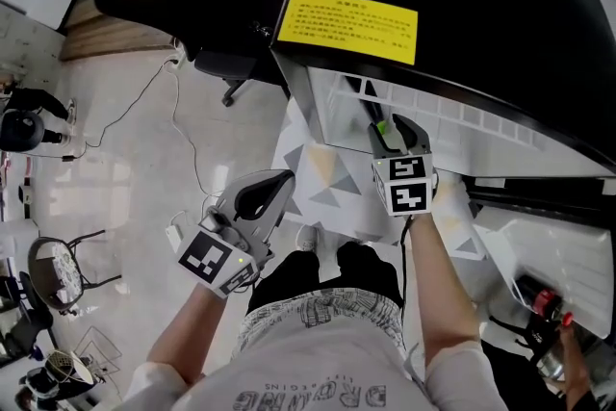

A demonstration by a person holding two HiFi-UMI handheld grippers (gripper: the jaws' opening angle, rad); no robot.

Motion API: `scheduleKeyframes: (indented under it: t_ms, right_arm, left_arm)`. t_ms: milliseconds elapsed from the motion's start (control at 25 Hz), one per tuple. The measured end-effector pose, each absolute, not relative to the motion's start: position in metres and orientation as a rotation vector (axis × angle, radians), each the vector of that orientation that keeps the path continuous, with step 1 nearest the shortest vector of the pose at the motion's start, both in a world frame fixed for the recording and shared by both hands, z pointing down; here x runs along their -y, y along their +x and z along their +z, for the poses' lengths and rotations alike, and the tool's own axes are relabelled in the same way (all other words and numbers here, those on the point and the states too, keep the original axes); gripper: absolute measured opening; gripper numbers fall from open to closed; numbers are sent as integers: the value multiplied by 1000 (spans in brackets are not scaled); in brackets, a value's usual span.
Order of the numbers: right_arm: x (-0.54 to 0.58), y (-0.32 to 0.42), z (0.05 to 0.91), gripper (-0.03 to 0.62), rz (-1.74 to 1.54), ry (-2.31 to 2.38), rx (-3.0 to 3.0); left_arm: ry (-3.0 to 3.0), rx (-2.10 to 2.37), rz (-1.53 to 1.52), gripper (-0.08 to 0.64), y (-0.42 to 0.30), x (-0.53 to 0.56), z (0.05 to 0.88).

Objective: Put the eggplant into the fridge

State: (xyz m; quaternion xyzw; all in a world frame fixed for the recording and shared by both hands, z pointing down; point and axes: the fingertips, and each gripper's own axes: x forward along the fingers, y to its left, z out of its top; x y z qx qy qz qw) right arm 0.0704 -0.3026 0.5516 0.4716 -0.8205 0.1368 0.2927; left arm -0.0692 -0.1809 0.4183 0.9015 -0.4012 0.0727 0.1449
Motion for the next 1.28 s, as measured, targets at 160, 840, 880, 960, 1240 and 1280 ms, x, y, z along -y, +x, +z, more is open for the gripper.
scheduleKeyframes:
  t_ms: [160, 840, 880, 960, 1240, 1280]
  right_arm:
    - [290, 76, 533, 158, 375, 1285, 2209]
    - [220, 85, 466, 48, 362, 1380, 2269]
    - [216, 85, 464, 44, 365, 1383, 2268]
    - [207, 85, 459, 40, 367, 1386, 2271]
    - [183, 87, 433, 23, 381, 1417, 2308]
    - [180, 87, 429, 21, 385, 1426, 2312]
  left_arm:
    - [2619, 1138, 202, 8, -68, 177, 406]
    - [2699, 1049, 170, 8, -65, 150, 369]
    - [2705, 1045, 169, 8, -65, 148, 367]
    - [2716, 1038, 165, 8, -66, 145, 362]
    - [2752, 1006, 158, 8, -63, 137, 351]
    - [2757, 1001, 158, 8, -63, 136, 350]
